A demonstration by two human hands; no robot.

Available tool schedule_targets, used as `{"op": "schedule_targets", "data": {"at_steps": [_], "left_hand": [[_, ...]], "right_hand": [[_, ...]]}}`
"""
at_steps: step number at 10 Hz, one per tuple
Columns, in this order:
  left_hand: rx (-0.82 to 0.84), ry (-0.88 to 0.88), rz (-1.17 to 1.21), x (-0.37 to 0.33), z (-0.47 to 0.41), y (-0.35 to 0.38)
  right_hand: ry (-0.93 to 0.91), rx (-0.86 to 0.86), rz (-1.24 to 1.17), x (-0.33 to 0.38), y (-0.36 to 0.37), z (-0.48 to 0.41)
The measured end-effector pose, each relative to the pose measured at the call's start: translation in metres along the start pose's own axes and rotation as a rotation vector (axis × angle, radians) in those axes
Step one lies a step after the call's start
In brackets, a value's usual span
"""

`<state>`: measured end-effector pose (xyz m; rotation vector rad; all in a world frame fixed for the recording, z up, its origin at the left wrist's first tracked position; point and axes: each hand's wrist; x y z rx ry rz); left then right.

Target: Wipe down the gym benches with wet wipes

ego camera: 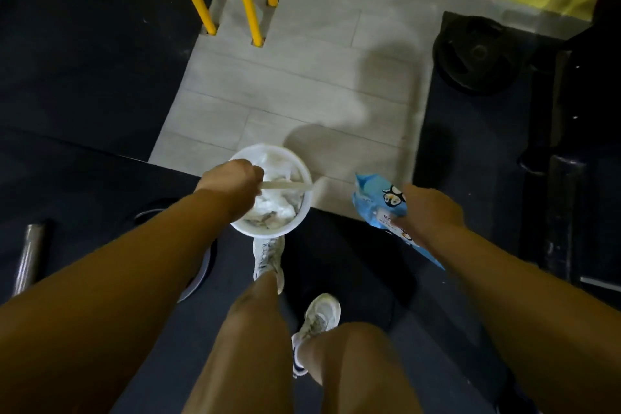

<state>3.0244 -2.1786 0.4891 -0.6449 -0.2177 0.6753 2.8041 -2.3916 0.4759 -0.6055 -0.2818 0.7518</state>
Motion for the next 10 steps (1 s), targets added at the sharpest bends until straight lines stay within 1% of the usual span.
{"op": "schedule_targets", "data": {"at_steps": [1,2,3,5,6,7,8,9,10], "left_hand": [[0.003,0.011,0.005,0.002,-0.061,-0.003],[-0.026,0.028,0.006,0.013,-0.139,0.007],[-0.051,0.044,0.029,0.025,-0.188,0.017],[-0.094,0.102,0.038,0.049,-0.285,0.037],[-0.086,0.102,0.034,0.056,-0.31,0.047],[-0.188,0.113,0.056,0.062,-0.331,0.053],[-0.27,0.111,0.077,0.061,-0.34,0.047],[-0.299,0.076,0.115,0.057,-0.344,0.032],[-0.258,0.046,0.032,0.045,-0.334,0.016]], "right_hand": [[0.02,-0.013,-0.005,0.005,0.014,-0.065],[0.054,-0.003,-0.01,0.018,0.034,-0.155],[0.063,0.012,-0.001,0.025,0.05,-0.215],[-0.001,0.001,-0.007,0.043,0.104,-0.33],[-0.011,0.066,-0.001,0.05,0.121,-0.356],[-0.014,0.124,0.034,0.058,0.133,-0.377],[0.001,0.145,0.006,0.059,0.138,-0.386],[0.073,0.049,-0.041,0.055,0.127,-0.386],[0.081,0.092,-0.152,0.048,0.104,-0.376]]}}
Point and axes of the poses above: each hand's wrist, its own z-axis away from the middle knuckle, its own y-axis out of the palm, x = y × z, and after that the axes turned 15 degrees about x, right-handed
